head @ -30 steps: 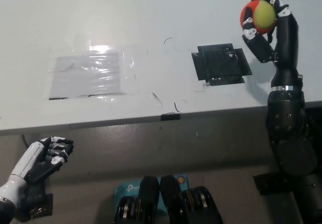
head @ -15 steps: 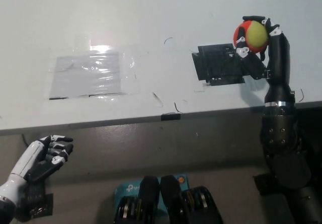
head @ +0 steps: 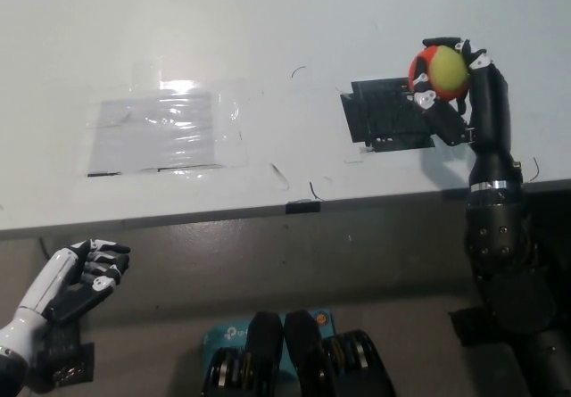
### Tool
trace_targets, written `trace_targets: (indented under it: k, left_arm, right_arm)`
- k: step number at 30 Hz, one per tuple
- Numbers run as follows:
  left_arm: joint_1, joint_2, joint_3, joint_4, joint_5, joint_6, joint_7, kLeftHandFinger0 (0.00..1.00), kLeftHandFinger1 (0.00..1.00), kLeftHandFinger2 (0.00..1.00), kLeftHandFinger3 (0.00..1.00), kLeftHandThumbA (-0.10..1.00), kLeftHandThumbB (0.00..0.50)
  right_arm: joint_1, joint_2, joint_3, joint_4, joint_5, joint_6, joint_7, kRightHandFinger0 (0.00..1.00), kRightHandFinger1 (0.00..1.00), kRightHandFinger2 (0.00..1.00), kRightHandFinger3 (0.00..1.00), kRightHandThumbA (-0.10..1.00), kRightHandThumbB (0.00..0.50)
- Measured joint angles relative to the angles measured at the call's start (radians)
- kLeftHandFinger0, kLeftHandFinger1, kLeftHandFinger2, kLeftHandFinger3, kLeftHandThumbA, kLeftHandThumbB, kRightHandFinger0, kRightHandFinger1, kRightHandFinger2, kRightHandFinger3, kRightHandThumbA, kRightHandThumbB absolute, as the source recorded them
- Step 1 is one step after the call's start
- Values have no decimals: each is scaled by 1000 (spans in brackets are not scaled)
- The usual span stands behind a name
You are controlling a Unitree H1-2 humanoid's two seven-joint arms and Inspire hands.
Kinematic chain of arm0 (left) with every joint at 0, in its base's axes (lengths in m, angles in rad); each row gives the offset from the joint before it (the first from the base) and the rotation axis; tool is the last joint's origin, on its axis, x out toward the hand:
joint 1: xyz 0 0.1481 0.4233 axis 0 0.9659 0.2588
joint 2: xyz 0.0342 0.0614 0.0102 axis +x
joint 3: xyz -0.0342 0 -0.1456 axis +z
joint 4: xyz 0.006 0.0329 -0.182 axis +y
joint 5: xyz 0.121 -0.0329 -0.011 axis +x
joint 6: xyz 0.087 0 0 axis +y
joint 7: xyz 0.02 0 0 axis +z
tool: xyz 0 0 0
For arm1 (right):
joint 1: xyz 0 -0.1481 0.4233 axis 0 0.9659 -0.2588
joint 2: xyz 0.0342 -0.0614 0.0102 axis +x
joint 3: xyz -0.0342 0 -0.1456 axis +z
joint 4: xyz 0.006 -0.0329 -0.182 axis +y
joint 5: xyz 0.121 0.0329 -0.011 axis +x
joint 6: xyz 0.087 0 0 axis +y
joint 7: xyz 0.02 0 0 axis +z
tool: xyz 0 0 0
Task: The robot uses right hand to squeeze a small tennis ball placed on the black area of the table
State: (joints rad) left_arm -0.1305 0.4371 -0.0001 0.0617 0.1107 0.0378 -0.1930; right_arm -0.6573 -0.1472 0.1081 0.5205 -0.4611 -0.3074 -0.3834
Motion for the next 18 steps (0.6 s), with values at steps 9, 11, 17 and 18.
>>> trace_targets:
  k: [9, 11, 17, 18]
  left_arm:
    - [-2, 0, -2, 1, 0, -1, -4, 409, 483, 551, 651, 644, 3]
    - [-2, 0, -2, 1, 0, -1, -4, 411, 489, 559, 655, 666, 17]
    - [-6, 0, -2, 0, 0, 0, -9, 388, 471, 539, 617, 703, 16]
    - [-6, 0, -2, 0, 0, 0, -11, 388, 467, 533, 611, 698, 11]
  right_arm:
    - [-69, -124, 259, 167, -128, 135, 177, 2, 424, 702, 447, -100, 21]
    - [-91, -131, 312, 237, -158, 167, 215, 78, 505, 762, 529, -100, 0]
    - [-158, -134, 379, 304, -196, 221, 272, 184, 438, 627, 655, -100, 21]
    - [-166, -134, 387, 311, -201, 228, 277, 294, 559, 747, 718, -100, 45]
